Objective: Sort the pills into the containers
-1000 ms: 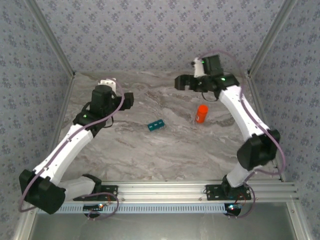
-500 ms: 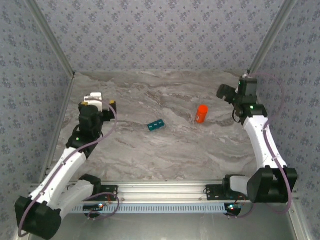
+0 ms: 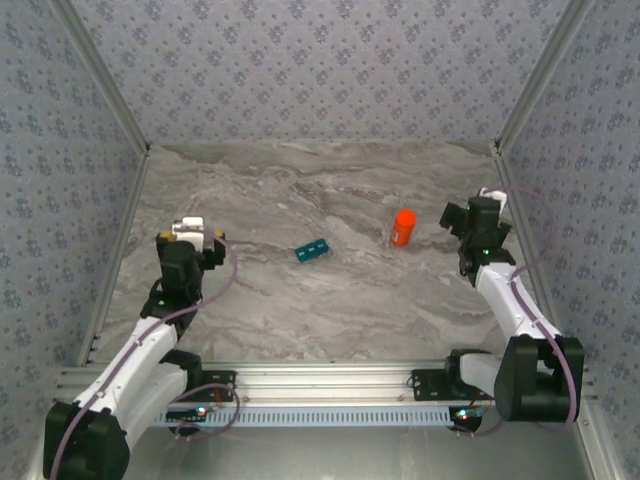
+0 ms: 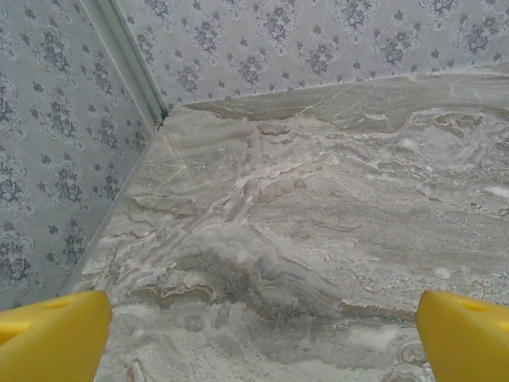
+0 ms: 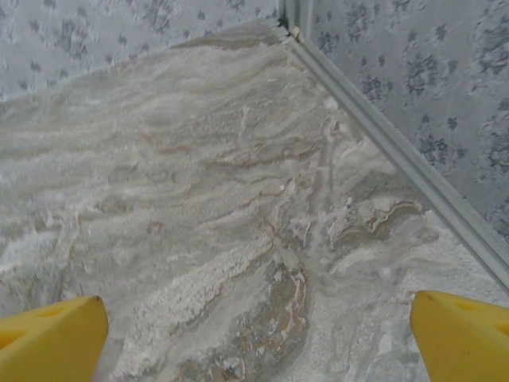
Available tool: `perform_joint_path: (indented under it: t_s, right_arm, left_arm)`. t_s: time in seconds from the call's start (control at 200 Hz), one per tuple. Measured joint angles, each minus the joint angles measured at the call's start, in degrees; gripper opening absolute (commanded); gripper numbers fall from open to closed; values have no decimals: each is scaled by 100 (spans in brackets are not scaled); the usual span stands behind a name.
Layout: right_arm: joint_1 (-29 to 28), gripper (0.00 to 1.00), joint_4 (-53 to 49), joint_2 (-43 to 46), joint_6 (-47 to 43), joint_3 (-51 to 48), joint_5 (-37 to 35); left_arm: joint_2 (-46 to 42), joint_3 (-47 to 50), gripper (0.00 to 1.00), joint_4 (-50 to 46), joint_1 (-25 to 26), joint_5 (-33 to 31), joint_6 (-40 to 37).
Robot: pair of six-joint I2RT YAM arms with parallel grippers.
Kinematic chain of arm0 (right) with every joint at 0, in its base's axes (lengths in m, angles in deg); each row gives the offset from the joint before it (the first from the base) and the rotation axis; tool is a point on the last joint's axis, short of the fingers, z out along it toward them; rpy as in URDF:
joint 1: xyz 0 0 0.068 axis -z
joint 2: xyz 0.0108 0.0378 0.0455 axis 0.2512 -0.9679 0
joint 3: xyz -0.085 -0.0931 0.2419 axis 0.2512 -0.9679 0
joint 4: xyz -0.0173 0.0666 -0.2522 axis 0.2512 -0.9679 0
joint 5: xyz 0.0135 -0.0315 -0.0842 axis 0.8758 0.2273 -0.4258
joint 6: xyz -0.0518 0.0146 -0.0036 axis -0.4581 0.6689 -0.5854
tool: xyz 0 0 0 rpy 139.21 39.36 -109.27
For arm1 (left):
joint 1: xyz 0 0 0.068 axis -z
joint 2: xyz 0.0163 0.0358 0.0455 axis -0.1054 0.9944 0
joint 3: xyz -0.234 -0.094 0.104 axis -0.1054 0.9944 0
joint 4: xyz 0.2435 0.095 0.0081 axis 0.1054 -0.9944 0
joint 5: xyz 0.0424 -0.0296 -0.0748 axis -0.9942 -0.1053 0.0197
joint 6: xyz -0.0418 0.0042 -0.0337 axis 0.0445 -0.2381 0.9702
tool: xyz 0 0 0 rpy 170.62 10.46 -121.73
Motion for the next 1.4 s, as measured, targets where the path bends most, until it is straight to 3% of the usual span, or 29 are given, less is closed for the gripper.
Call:
perform_joint_path:
  t_s: [0.165, 0.415, 0.855, 0.974, 1.399]
  right_arm:
    - [44, 100, 852, -22, -356, -931, 2]
    - [175, 100, 2354, -730, -656, -1211, 9]
    - [-157, 99, 5217, -2074, -1241, -2216, 533]
    - [-138, 100, 5112, -2144, -1331, -2096, 820]
    - [-4, 100, 4986, -2149, -1331, -1762, 1034]
  left_arm:
    - [275, 310, 98, 581, -264, 278, -26]
    - [1604, 544, 98, 1768, -741, 804, -96]
    - [3742, 472, 98, 3762, -957, 1585, -87]
    - [4157, 442, 98, 4138, -1145, 1753, -50]
    - [4304, -243, 98, 3617, -1519, 2026, 326]
